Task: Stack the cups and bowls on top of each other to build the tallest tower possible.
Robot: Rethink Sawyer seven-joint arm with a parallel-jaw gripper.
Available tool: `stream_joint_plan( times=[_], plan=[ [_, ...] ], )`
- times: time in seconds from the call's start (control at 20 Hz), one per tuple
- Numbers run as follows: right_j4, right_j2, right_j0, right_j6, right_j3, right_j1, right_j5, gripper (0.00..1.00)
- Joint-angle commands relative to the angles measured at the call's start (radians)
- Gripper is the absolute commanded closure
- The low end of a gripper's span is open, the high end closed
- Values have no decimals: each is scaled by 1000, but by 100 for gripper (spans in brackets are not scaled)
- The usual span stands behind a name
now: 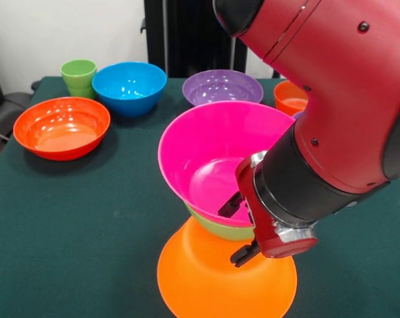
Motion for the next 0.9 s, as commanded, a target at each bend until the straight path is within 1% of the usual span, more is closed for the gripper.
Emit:
stream_joint_plan(
  times=[0.05,0.25,0.5,0.9],
  plan=[
    [-57,107,5,244,-9,-7,23,0],
    [-54,107,-4,243,-24,-11,14,0],
    [-31,116,-5,250,-40,-17,-40,0],
    [21,72,-48,289,-116,-29,-73,0]
  ],
)
